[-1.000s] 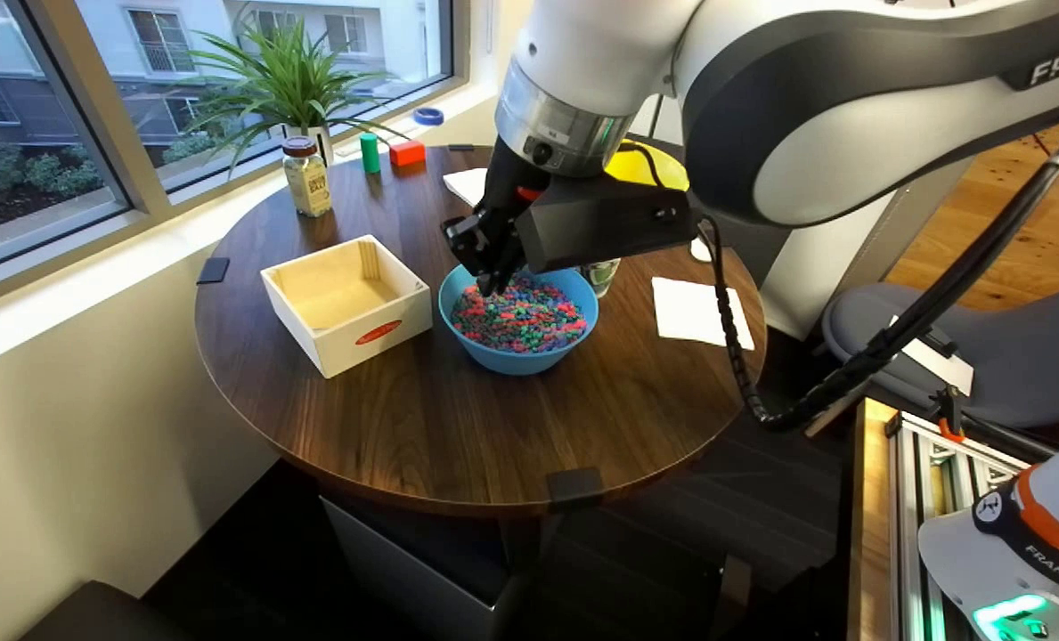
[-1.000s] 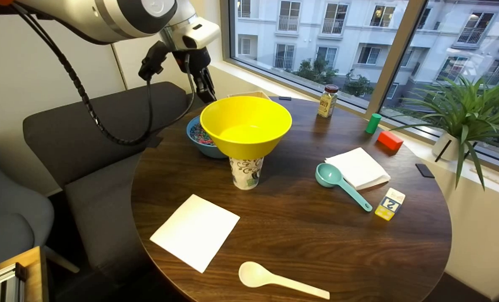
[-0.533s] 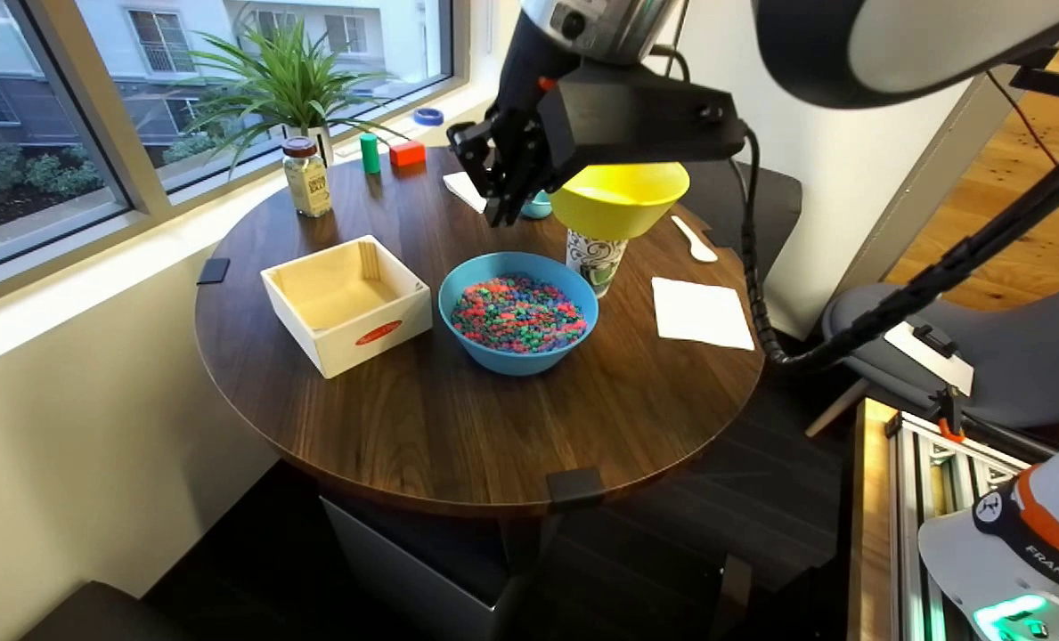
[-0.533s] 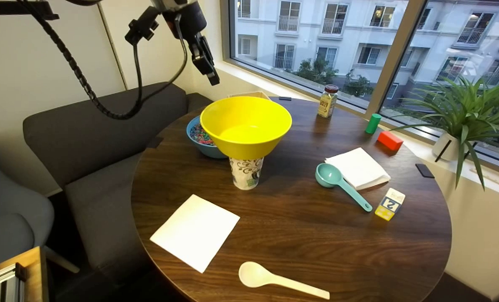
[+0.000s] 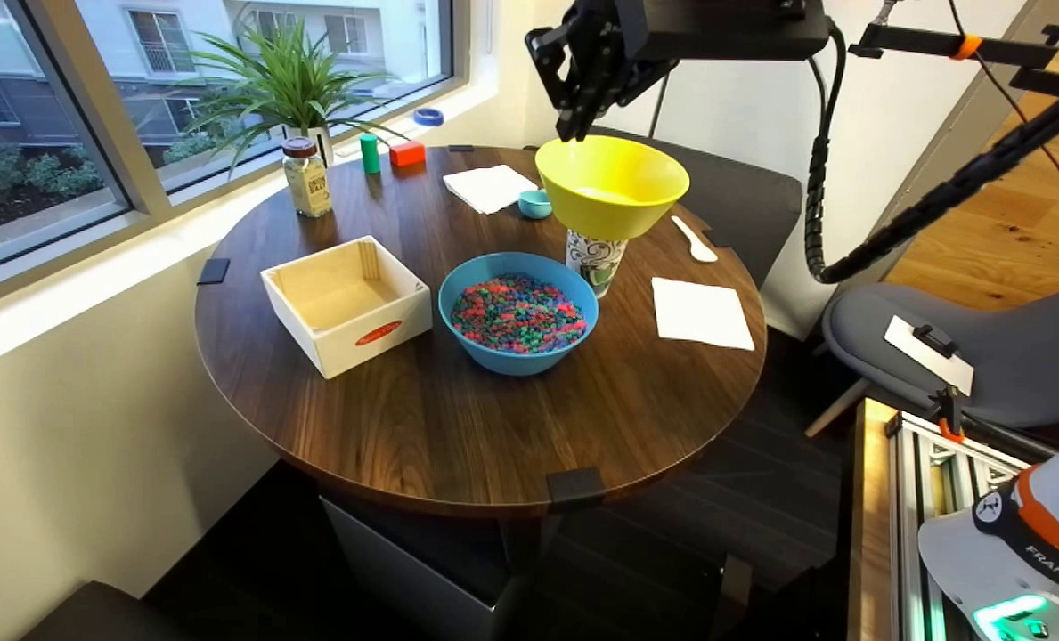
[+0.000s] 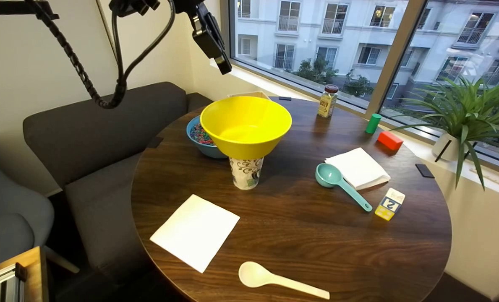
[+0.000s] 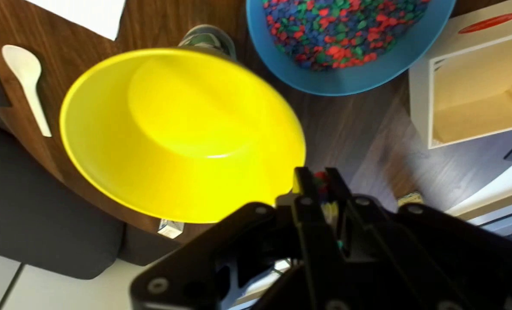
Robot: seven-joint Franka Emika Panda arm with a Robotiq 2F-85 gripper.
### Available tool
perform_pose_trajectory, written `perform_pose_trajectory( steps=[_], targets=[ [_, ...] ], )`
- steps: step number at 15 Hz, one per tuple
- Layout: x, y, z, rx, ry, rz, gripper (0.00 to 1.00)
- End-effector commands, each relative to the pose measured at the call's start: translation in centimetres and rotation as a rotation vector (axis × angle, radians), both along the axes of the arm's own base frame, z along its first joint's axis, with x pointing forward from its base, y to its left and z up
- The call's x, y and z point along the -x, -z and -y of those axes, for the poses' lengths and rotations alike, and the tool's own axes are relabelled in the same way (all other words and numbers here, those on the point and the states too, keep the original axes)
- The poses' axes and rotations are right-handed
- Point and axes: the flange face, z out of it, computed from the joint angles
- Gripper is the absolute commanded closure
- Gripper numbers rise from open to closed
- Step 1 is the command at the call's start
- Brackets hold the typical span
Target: Pick up the yellow bowl and place it on top of the cup, move a pinch of the content in the blue bowl into the yellow bowl
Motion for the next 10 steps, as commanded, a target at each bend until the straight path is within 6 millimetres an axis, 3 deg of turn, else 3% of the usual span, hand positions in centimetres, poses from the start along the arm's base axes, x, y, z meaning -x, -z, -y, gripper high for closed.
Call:
perform_pose_trajectory(
  steps=[1, 9, 10],
  targets=[
    [1.1, 0.6, 2.6, 0.036, 0.081, -0.011, 0.97],
    [1.3, 3.4, 6.0, 0.024, 0.157, -0.06, 0.97],
    [1.3, 3.7, 6.3, 0.024, 0.162, -0.065, 0.92]
  ],
)
